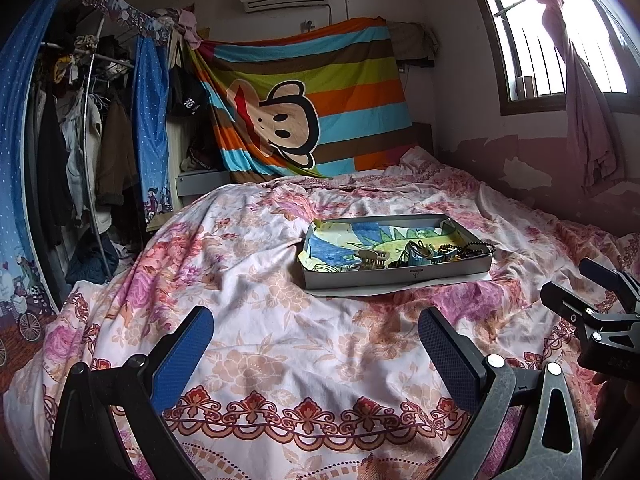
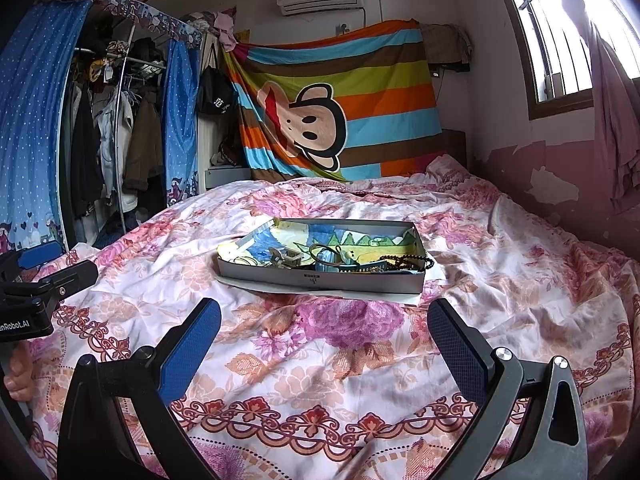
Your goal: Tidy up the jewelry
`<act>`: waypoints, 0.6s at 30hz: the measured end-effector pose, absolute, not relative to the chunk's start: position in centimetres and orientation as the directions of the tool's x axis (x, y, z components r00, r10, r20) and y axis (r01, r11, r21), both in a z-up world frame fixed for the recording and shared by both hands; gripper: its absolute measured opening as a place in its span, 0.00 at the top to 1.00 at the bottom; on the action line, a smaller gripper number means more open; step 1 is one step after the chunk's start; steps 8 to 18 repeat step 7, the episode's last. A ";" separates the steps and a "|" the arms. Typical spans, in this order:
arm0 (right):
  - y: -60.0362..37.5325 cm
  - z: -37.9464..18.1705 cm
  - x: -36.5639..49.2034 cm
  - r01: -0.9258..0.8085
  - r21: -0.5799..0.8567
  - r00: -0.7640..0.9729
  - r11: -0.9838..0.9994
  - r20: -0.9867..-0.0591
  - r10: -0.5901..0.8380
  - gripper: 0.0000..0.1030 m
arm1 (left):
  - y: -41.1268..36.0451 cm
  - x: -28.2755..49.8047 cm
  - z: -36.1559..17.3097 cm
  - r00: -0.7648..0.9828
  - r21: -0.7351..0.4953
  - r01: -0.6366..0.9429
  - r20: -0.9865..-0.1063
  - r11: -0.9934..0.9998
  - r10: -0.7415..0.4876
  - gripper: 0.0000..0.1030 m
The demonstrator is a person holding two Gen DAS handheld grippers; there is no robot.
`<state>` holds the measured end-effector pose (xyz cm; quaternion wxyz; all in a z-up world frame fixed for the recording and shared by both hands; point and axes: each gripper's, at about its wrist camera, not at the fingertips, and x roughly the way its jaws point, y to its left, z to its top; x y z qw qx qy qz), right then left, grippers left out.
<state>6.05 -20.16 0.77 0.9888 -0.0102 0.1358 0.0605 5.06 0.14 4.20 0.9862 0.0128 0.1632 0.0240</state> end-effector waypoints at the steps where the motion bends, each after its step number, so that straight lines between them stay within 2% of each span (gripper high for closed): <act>1: -20.2 0.8 6.0 -0.123 -0.004 0.956 0.992 -0.270 0.117 0.02 | 0.2 5.1 4.2 0.946 0.033 -0.043 -0.320 0.999 0.052 0.00; 18: -20.2 0.8 6.0 -0.123 -0.005 0.956 0.992 -0.271 0.117 0.02 | 0.1 5.1 4.2 0.945 0.033 -0.042 -0.322 0.999 0.051 0.00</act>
